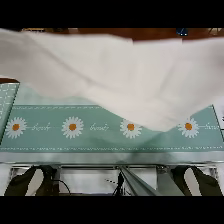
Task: Fold the shirts.
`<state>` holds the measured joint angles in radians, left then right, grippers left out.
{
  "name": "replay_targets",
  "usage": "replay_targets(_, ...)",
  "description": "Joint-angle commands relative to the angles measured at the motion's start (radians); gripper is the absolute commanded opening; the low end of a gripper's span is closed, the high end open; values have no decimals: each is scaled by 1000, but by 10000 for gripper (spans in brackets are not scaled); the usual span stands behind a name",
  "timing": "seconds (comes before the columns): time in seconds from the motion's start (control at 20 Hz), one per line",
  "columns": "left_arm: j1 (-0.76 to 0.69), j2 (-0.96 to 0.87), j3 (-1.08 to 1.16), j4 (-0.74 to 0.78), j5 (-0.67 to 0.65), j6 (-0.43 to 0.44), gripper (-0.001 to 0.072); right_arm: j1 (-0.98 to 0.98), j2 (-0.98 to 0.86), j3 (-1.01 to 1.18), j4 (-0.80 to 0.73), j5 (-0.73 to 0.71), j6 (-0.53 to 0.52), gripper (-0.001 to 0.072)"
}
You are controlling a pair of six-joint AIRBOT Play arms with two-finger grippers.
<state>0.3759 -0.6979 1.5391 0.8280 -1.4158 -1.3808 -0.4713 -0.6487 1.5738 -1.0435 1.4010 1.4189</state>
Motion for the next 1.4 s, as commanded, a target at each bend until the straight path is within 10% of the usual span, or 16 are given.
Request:
replay_targets(0.0,-60,71,9,37,-155,-46,28,0,75,27,3,50,24,22)
replay_targets(0.45,-60,229,128,343,-315,-132,27,2,97,298,-263,173,51,22)
replay_targets(0.9,-61,216,-140,150,-425,-136,27,2,-90,222,-64,430,30,21)
replay_targets(1.35,-61,150,-769,53,-74,-67,28,288,-524,65,-228,365,5,22)
